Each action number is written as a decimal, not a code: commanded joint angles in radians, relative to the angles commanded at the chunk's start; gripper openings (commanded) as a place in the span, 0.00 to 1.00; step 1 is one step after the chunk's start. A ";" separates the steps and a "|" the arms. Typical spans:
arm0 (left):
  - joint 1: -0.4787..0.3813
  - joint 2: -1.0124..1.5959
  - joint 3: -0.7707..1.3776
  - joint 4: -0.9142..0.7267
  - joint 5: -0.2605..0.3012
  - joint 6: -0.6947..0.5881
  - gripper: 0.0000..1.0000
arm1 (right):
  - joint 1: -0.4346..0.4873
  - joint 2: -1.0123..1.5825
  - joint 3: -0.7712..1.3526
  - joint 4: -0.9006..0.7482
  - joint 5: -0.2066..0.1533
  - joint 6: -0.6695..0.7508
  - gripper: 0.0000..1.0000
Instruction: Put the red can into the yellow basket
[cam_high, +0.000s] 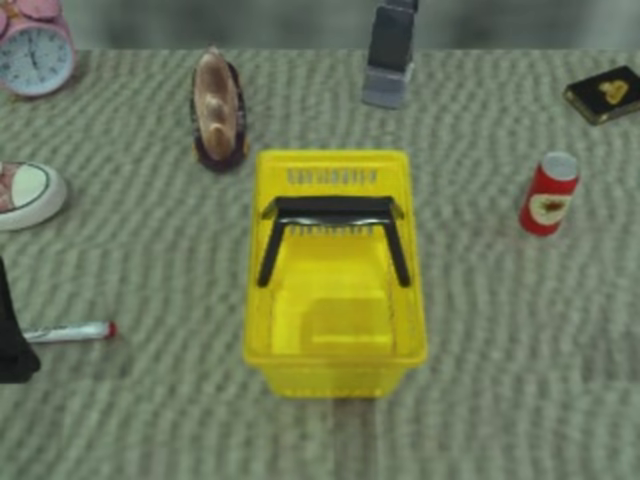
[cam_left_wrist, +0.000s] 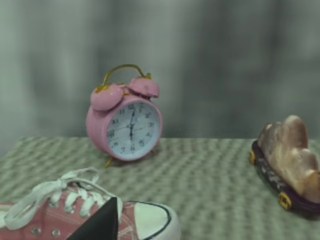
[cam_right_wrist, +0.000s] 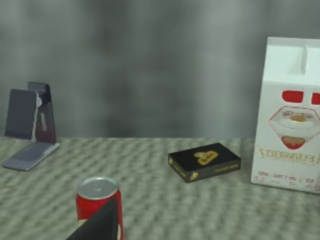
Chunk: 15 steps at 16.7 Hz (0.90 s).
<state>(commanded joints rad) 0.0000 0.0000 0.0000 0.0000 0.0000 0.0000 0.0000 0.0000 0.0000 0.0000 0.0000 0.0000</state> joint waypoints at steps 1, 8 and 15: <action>0.000 0.000 0.000 0.000 0.000 0.000 1.00 | 0.000 0.000 0.000 0.000 0.000 0.000 1.00; 0.000 0.000 0.000 0.000 0.000 0.000 1.00 | 0.032 0.217 0.211 -0.146 -0.011 -0.063 1.00; 0.000 0.000 0.000 0.000 0.000 0.000 1.00 | 0.082 0.886 0.821 -0.528 -0.006 -0.220 1.00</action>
<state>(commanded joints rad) 0.0000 0.0000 0.0000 0.0000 0.0000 0.0000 0.0822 0.8864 0.8214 -0.5281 -0.0063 -0.2203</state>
